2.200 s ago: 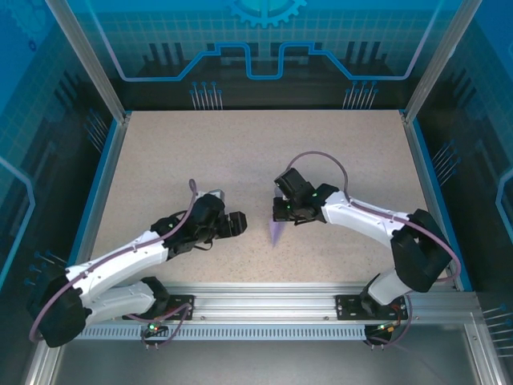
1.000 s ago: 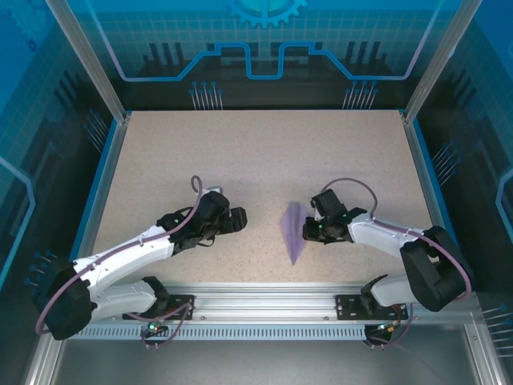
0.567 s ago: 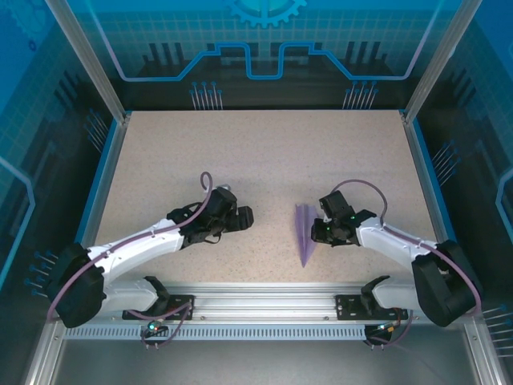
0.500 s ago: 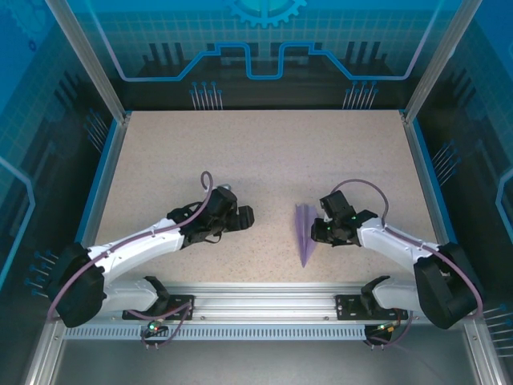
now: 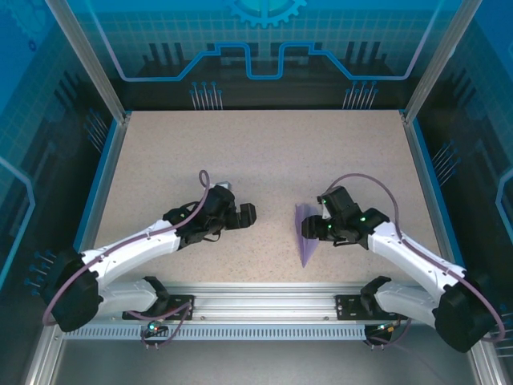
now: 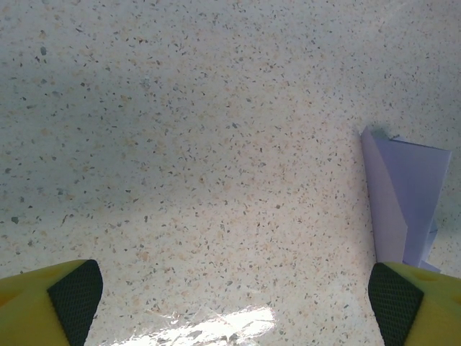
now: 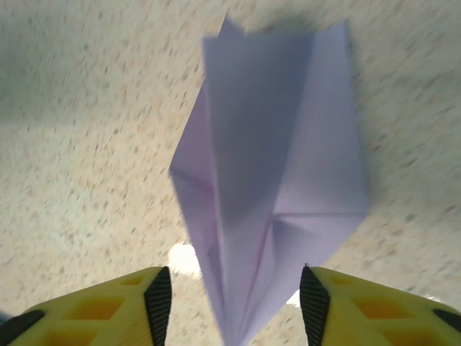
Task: Fold a paper plane with a square sheet of paper (fold left side to right side)
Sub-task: Place the paper plane at the center of the table, then pick up the paper plane at the center of the table.
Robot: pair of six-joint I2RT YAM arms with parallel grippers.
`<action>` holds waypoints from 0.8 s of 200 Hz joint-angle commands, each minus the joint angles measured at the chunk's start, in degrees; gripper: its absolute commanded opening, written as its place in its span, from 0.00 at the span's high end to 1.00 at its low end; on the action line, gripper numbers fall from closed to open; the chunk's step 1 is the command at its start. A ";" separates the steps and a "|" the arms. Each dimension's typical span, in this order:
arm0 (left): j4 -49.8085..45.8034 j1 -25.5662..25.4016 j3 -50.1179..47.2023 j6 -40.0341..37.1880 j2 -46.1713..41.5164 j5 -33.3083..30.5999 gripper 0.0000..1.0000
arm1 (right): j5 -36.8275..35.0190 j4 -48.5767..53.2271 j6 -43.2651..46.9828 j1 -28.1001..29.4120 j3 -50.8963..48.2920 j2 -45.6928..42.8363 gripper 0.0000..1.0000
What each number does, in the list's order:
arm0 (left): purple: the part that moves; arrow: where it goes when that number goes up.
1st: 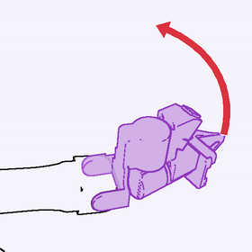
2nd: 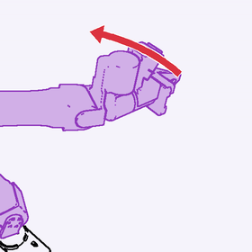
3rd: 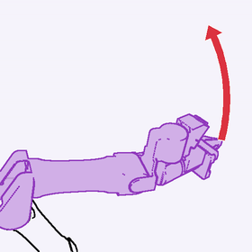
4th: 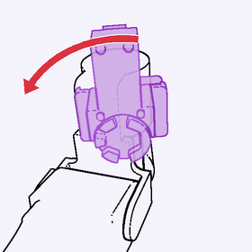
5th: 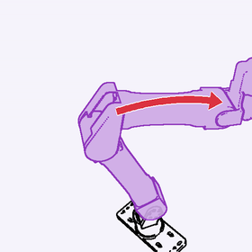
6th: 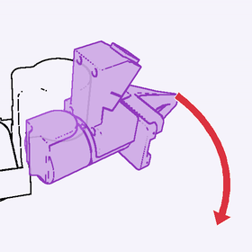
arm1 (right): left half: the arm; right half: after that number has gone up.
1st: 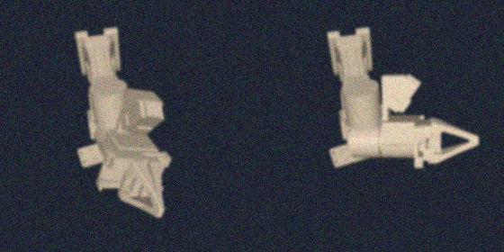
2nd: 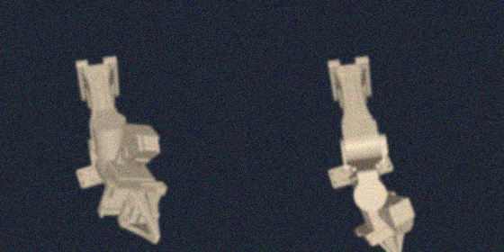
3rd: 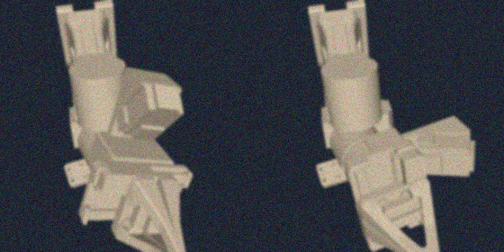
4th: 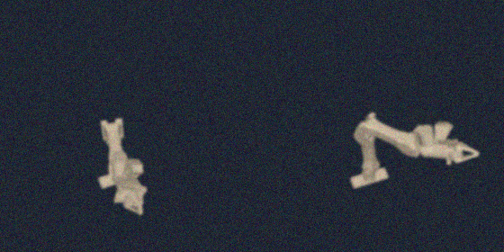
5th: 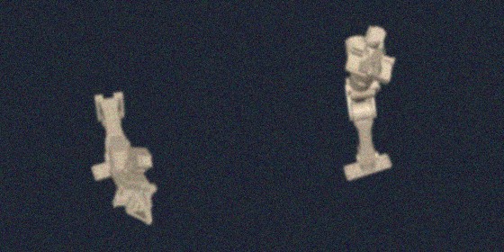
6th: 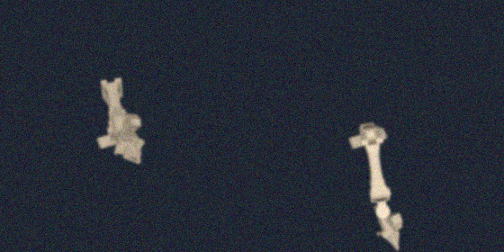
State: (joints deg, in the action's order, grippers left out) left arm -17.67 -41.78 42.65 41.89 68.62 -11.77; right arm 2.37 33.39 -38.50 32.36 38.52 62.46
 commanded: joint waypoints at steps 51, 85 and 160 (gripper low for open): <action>-0.43 0.24 -0.54 -0.69 -1.61 -1.06 0.01 | -0.76 1.97 -3.59 3.32 0.29 7.88 0.38; -0.49 0.29 -0.28 -0.72 -1.16 -1.06 0.01 | 0.26 0.38 -3.75 4.34 0.76 11.60 0.40; -1.20 0.27 -0.27 -0.84 -1.36 -1.42 0.01 | -2.35 -1.22 -4.04 5.24 2.33 17.14 0.67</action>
State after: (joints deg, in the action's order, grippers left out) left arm -17.72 -41.78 42.61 41.89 68.38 -11.79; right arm 1.54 32.01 -42.37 36.77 39.16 77.71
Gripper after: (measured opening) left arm 0.986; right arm 0.361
